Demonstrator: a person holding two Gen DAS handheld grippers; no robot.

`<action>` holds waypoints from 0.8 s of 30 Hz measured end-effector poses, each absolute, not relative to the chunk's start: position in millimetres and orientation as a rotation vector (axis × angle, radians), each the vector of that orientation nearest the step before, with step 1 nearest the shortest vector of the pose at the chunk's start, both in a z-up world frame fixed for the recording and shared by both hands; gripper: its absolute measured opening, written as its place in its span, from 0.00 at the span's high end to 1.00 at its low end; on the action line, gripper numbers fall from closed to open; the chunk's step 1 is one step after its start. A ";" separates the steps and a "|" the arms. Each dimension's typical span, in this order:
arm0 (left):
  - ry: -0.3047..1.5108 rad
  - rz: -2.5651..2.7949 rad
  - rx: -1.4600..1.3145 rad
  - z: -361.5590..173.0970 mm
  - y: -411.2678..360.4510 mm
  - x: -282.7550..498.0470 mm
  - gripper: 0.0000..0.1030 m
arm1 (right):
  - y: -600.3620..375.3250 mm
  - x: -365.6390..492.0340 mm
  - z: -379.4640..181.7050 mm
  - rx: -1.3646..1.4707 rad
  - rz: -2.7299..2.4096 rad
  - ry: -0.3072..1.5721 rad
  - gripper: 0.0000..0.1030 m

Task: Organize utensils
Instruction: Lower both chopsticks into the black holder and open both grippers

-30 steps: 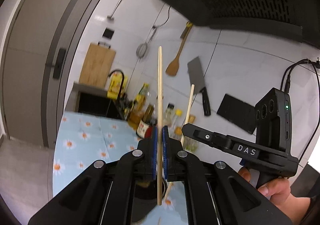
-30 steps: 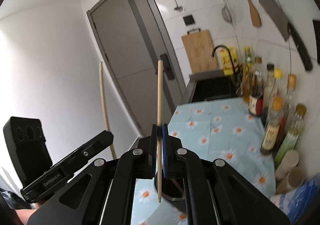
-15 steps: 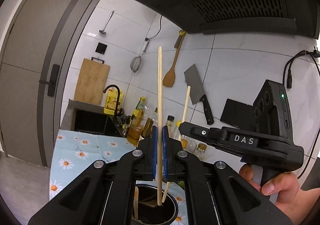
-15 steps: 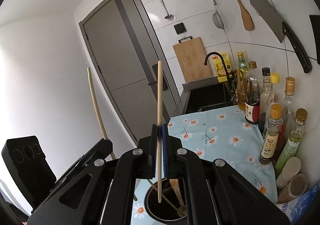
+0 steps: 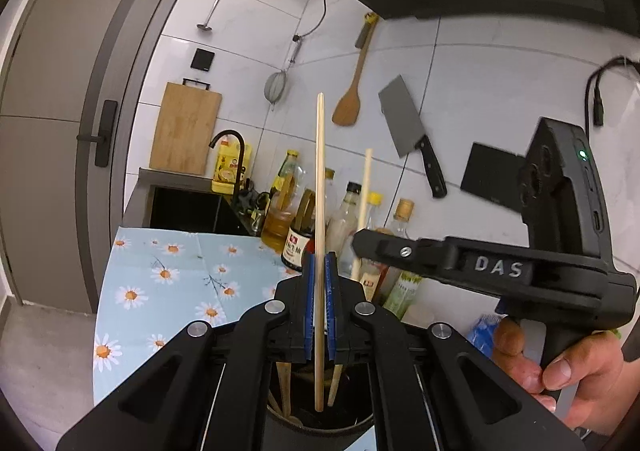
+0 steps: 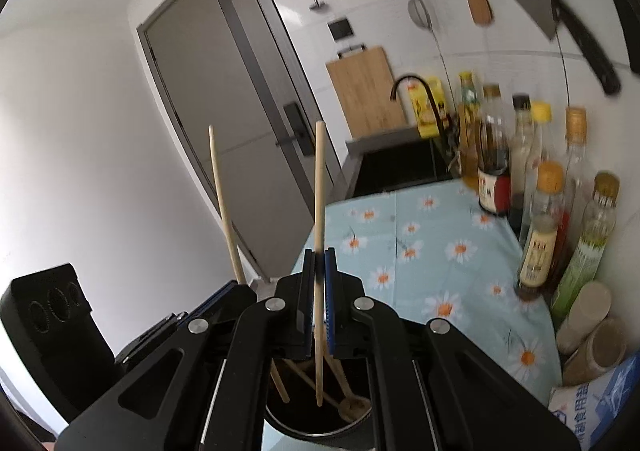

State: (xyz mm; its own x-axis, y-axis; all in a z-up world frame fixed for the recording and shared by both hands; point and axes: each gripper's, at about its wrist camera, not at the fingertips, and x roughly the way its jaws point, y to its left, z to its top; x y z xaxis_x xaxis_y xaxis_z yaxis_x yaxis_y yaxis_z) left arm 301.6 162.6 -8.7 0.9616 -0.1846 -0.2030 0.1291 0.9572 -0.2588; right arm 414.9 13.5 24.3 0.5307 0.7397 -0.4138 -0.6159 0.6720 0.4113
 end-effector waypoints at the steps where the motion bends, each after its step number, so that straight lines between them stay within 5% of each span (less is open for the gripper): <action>1: 0.231 -0.161 -0.249 -11.1 162.5 302.2 0.96 | 14.9 414.8 21.6 0.215 0.811 0.607 0.94; 24: 0.310 -0.128 -0.235 -38.5 167.5 304.3 0.96 | 23.7 422.9 -5.3 0.266 0.817 0.699 0.94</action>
